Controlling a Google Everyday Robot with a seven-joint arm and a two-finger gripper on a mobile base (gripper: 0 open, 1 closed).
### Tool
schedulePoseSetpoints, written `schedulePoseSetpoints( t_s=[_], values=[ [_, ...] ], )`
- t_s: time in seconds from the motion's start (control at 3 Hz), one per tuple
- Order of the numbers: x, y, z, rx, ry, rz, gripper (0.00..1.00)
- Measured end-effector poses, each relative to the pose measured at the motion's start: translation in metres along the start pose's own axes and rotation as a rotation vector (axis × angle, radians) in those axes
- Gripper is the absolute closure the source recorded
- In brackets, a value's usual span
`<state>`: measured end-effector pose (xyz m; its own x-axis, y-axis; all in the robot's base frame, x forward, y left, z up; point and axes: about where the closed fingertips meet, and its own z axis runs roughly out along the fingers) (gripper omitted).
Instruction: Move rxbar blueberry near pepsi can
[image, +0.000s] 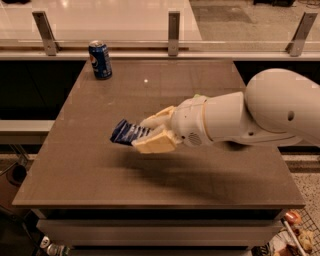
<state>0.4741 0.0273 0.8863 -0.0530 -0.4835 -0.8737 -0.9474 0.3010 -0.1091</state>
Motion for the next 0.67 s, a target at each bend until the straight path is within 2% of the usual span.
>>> schedulePoseSetpoints(
  t_s=[0.33, 0.67],
  values=[
    [-0.018, -0.044, -0.022, 0.093, -0.026, -0.002, 1.0],
    [-0.035, -0.094, -0.035, 0.207, -0.028, -0.01, 1.0]
  ],
)
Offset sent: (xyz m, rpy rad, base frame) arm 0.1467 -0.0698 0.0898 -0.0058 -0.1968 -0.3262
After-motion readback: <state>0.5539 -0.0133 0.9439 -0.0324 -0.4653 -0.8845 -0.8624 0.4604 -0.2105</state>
